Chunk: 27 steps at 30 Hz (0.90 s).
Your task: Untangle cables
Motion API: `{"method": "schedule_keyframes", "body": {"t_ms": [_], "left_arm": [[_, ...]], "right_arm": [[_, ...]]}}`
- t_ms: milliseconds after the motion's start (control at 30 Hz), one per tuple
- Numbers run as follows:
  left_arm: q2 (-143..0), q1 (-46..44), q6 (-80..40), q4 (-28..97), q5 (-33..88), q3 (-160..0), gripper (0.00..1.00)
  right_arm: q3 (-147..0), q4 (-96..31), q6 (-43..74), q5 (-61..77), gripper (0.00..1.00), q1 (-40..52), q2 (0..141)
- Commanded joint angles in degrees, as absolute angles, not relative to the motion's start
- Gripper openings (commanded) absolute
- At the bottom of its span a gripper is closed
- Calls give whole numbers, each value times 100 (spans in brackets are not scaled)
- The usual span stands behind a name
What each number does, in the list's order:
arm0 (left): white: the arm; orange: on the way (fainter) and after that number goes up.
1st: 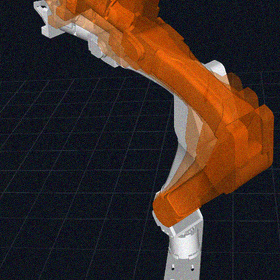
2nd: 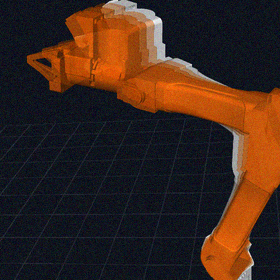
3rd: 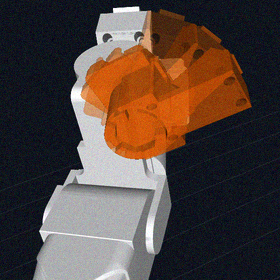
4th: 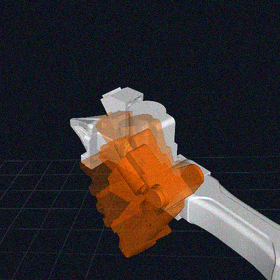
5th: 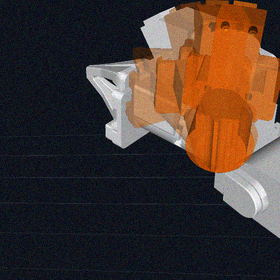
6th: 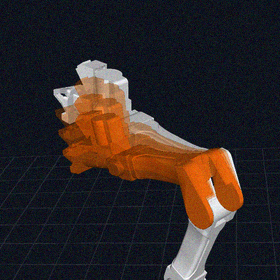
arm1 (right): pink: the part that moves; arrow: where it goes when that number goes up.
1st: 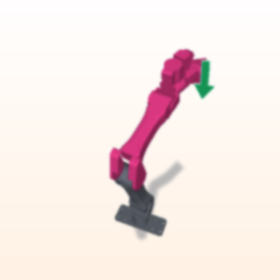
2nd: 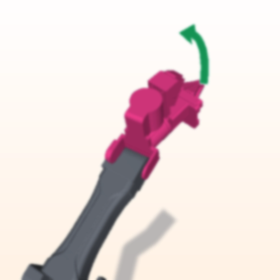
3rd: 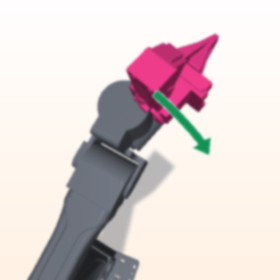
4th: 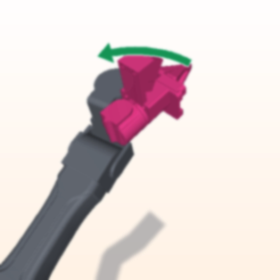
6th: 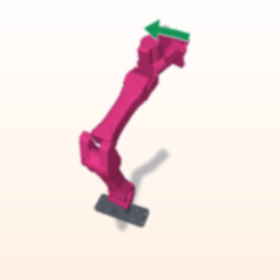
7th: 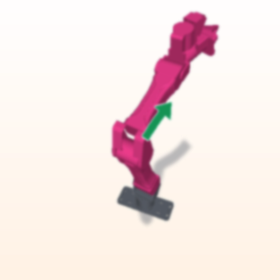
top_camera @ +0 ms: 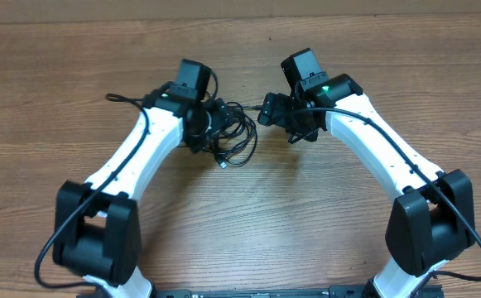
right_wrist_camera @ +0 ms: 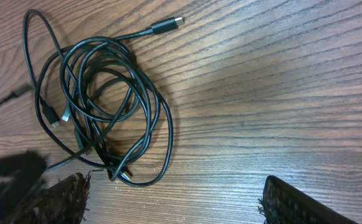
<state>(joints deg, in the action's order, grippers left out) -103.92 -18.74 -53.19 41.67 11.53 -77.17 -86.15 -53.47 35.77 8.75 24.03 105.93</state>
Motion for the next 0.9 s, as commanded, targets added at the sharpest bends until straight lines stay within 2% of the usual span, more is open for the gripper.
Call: {"method": "schedule_keyframes", "body": {"t_ms": [0, 133, 467, 567, 633, 867], "left_arm": [[-10853, -1962, -5448, 3892, 917, -7797, 71], [-11174, -1964, -5448, 3760, 902, -7797, 63], [-11356, -1946, -5448, 3638, 816, -7804, 61], [-11354, -1911, -5446, 3358, 915, -7894, 52], [-11345, -1833, -5415, 3378, 982, -8114, 51], [-11345, -1662, -4571, 4407, 1090, -9413, 59]], "right_arm": [[-8744, -5356, 3546, 864, 87, 2386, 10464], [-8744, -5413, 3544, 860, 89, 2386, 10464], [-8744, -5454, 3546, 709, 92, 2386, 10464], [-8744, -5454, 3546, 642, 93, 2386, 10464], [-8744, -5459, 3546, 607, 94, 2386, 10464], [-8744, -5599, 3548, 609, 93, 2379, 10464]]}}
